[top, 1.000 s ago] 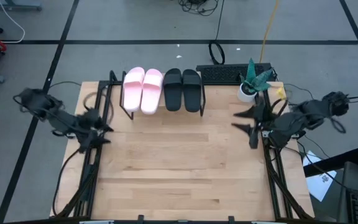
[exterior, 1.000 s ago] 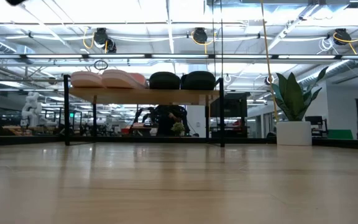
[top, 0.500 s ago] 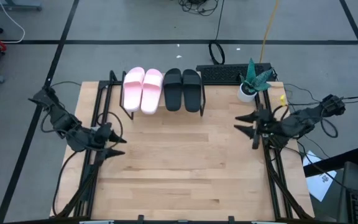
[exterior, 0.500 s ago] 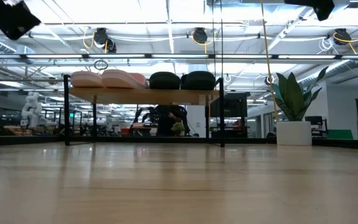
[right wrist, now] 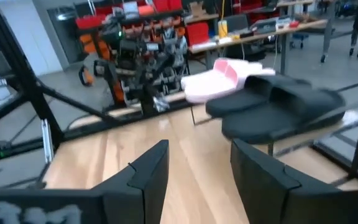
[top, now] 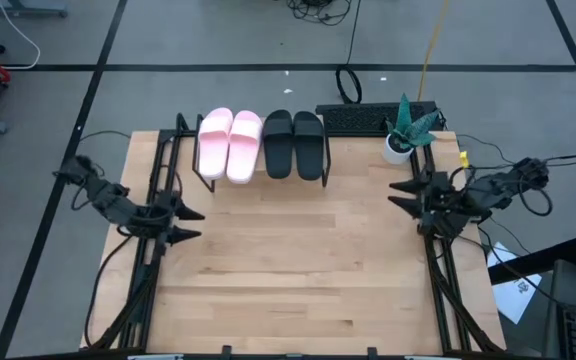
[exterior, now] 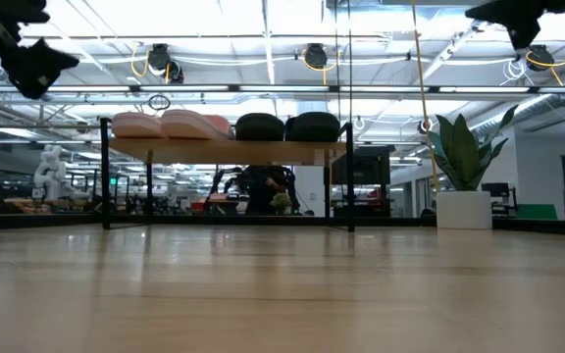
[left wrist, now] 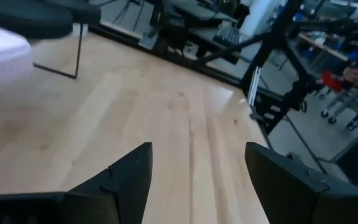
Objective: Pick and place slides into the shelf
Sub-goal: Return to Home Position
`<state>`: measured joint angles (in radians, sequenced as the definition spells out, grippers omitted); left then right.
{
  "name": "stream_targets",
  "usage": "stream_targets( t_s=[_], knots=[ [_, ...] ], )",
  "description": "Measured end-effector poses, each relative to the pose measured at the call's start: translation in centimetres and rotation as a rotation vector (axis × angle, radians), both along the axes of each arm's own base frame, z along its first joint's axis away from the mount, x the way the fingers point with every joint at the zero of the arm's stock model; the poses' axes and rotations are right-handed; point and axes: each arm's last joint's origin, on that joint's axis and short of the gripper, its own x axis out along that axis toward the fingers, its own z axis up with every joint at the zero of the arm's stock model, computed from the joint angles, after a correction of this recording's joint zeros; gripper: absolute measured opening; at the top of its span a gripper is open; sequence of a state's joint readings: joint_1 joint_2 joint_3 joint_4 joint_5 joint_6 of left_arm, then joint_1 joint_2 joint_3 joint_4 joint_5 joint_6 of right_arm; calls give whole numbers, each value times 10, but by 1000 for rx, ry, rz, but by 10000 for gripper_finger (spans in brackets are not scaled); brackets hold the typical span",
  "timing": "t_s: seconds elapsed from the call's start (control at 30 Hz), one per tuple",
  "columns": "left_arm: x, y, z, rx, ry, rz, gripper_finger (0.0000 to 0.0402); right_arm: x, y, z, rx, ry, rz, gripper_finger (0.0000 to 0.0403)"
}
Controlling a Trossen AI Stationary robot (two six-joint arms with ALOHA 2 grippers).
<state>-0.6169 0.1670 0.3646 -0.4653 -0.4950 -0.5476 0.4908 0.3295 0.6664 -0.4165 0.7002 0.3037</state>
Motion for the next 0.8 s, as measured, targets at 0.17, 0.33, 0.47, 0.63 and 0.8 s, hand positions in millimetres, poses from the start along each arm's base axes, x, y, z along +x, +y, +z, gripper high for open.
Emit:
stream_targets(
  t_s=[0.17,0.33,0.47,0.63,0.8],
  knots=[
    [2,2,-17,7,36,0,253,7,5,-19,11,-47,57,162],
    [3,5,-24,39,38,2,253,9,7,-37,17,-74,77,162],
    [2,7,-27,61,42,-22,253,8,6,-51,19,-66,74,162],
    [-2,12,-32,90,72,0,253,3,2,-62,26,-79,62,162],
    [-4,14,-31,104,59,16,253,-1,-2,-78,33,-95,39,162]
  ],
)
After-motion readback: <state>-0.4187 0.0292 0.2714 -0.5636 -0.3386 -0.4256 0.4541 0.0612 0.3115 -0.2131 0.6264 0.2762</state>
